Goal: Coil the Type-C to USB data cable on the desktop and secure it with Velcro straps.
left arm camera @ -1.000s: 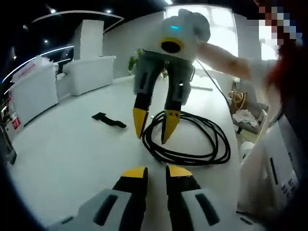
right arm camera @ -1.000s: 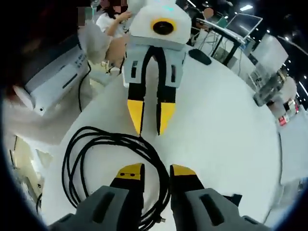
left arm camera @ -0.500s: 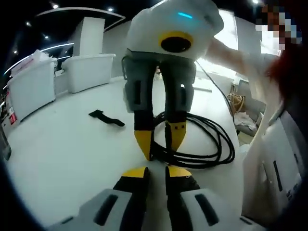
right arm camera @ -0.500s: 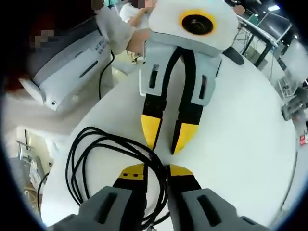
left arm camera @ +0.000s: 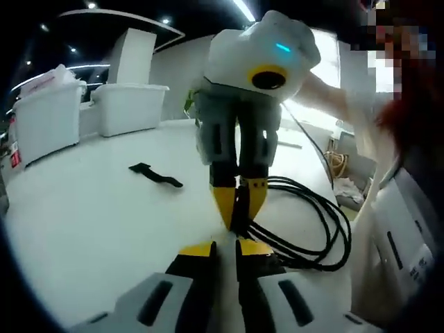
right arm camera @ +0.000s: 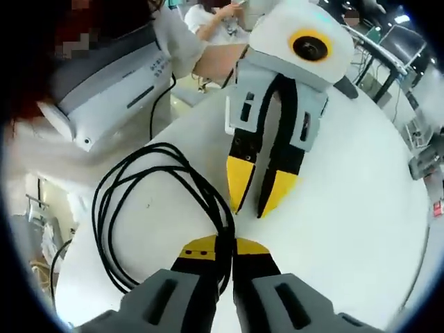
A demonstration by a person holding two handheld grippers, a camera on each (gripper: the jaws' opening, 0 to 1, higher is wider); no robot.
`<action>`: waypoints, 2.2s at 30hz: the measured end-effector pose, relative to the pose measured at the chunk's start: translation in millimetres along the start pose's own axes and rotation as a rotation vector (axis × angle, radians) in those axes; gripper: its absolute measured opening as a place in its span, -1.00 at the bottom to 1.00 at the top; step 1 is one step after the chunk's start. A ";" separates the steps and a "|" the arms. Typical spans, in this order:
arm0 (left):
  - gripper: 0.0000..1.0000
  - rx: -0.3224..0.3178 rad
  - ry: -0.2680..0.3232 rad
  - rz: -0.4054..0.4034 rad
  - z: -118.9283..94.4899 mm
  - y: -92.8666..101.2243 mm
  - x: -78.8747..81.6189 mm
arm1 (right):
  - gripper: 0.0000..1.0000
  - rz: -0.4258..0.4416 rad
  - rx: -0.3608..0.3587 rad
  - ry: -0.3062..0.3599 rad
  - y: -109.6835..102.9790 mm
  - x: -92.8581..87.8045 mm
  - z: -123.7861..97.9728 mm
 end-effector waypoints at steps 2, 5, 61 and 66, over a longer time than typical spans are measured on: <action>-0.73 0.022 0.019 -0.002 -3.9 -6.1 3.9 | -0.91 0.008 -0.011 0.013 -1.4 -2.7 -1.5; -0.73 0.072 0.056 0.004 -10.0 -18.7 10.1 | -0.91 0.013 -0.046 0.012 0.1 -7.3 -5.5; -0.65 0.278 0.332 0.111 -8.7 -88.4 69.5 | -0.48 0.329 -0.892 0.451 79.7 -66.1 -106.0; -0.72 0.276 0.337 0.070 29.3 -120.2 109.1 | -0.42 0.271 -0.963 0.521 41.7 -63.1 -95.5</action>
Point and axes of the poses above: the point that each gripper's makers call its tool centre point, and the gripper's own axes: z roughly forward along the fingers, y roughly to its right, x roughly out of its top, the point moved 2 cm from there along -z, roughly backward along the fingers, and after that the axes turned 5 degrees about y, right-handed, at the moved point
